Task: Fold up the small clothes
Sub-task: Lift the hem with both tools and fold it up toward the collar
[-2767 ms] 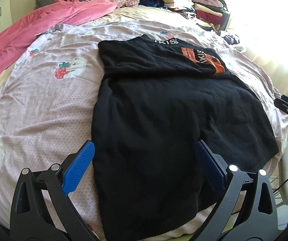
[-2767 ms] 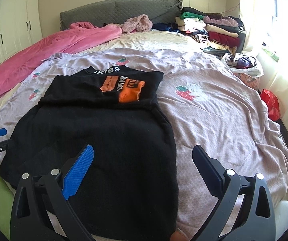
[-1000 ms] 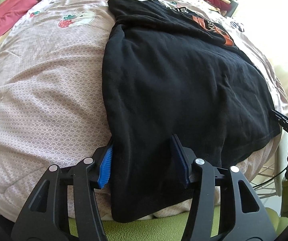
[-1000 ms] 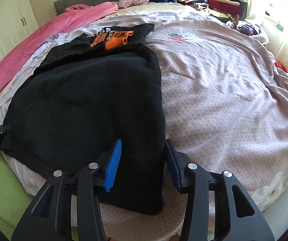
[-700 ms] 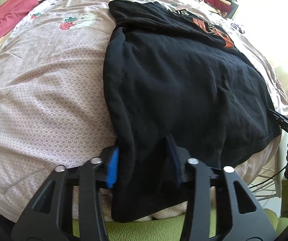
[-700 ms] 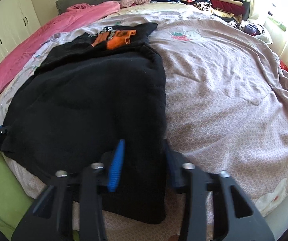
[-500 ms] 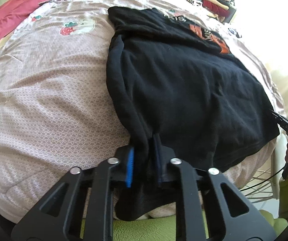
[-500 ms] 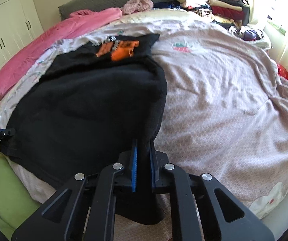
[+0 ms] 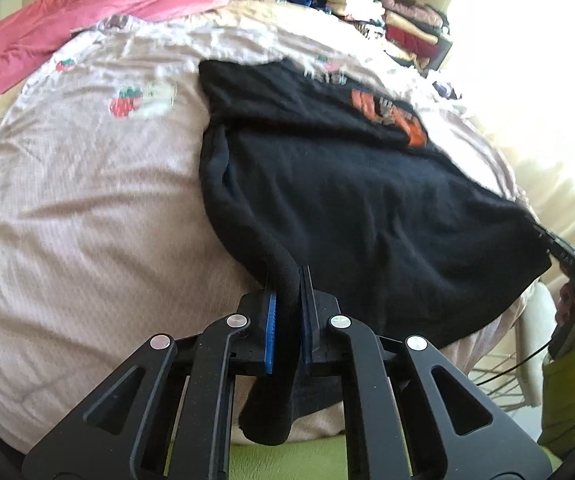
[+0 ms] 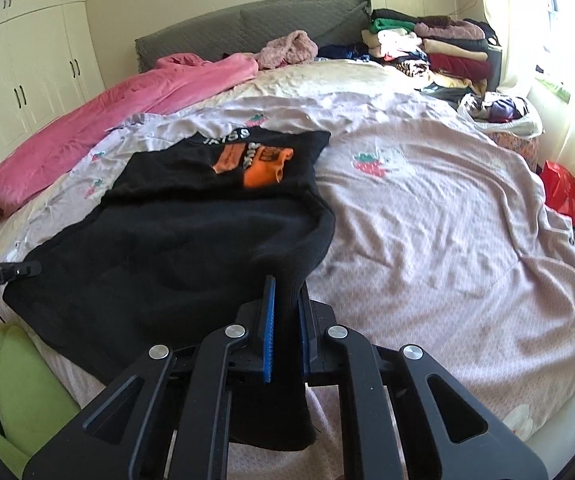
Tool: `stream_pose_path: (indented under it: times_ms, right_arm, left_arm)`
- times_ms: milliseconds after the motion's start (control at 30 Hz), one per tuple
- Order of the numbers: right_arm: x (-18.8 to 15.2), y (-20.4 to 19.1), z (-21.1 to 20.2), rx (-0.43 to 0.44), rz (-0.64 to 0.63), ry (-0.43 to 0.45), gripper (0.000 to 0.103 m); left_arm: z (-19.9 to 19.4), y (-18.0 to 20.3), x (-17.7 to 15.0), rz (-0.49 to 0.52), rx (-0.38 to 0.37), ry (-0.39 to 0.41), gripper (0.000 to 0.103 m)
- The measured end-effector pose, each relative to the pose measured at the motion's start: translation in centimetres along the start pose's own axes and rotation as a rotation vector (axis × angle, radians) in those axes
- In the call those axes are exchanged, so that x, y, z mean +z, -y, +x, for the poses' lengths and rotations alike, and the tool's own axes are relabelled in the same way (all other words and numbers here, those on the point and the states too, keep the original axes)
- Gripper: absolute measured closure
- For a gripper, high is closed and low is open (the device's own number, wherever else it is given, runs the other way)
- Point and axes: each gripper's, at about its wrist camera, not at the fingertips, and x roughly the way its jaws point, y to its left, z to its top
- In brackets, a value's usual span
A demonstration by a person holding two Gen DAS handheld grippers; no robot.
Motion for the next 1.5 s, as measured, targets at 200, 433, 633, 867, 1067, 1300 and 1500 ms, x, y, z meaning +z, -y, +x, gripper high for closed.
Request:
stream_pose_path:
  times_ms: [200, 433, 633, 867, 1067, 1300, 1500]
  right_arm:
    - [2.4, 0.3, -0.4, 0.008, 0.006, 0.056, 0.094]
    - [6.6, 1.1, 0.7, 0.004, 0.005, 0.118, 0.094]
    - [9.5, 1.8, 3.6, -0.003, 0.021, 0.140, 0.094]
    - [11.8, 3.0, 8.8, -0.013, 0.042, 0.093, 0.094]
    - [12.4, 4.0, 13.0, -0.041, 0.071, 0.023, 0.094]
    - [12.1, 4.2, 15.5, -0.053, 0.081, -0.028, 0.086]
    - [12.2, 3.7, 14.2, -0.044, 0.068, 0.003, 0.042]
  left_arm:
    - [-1.7, -1.0, 3.5, -0.029, -0.025, 0.078, 0.099]
    - [-0.9, -2.5, 7.6, -0.056, 0.010, 0.115, 0.099]
    - [0.9, -4.0, 10.2, -0.084, 0.059, 0.131, 0.099]
    - [4.0, -4.7, 12.8, -0.066, 0.134, 0.120, 0.099]
    - [7.6, -4.7, 14.3, -0.027, 0.190, 0.073, 0.099]
    - [9.7, -4.8, 15.7, -0.035, 0.178, 0.032, 0.084]
    - [9.8, -4.1, 15.7, -0.015, 0.119, 0.042, 0.054]
